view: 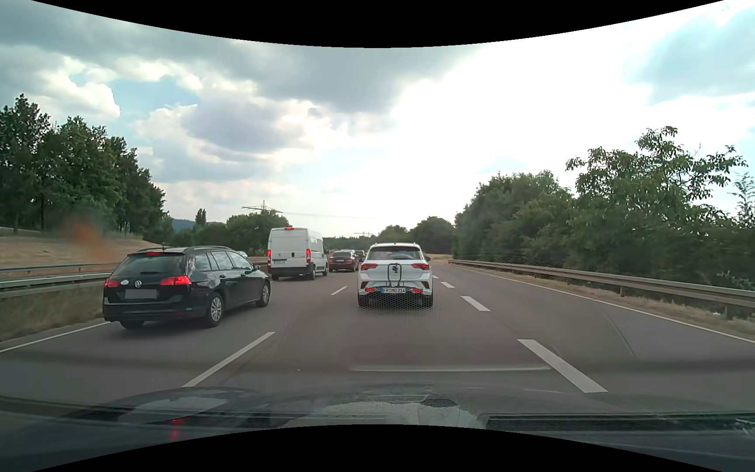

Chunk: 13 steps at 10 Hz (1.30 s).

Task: Follow the waypoints while adhering to traffic rules and regulations

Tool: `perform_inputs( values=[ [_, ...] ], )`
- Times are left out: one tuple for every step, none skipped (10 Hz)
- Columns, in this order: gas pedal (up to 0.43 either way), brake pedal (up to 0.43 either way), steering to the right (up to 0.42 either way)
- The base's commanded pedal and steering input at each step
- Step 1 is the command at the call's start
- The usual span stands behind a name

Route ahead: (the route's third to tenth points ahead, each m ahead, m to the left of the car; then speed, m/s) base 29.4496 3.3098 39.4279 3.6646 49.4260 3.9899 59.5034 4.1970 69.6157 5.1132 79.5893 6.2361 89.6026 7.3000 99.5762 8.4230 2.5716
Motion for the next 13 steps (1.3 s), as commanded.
perform_inputs(
  values=[
    [0.000, 0.128, 0.002],
    [0.000, 0.128, 0.003],
    [0.000, 0.128, 0.003],
    [0.000, 0.134, 0.003],
    [0.000, 0.140, 0.003],
    [0.000, 0.140, 0.003],
    [0.000, 0.140, 0.006],
    [0.000, 0.146, 0.009],
    [0.000, 0.146, 0.009],
    [0.000, 0.140, 0.009],
    [0.000, 0.098, 0.009],
    [0.000, 0.037, 0.009],
    [0.000, 0.000, 0.009]
  ],
)
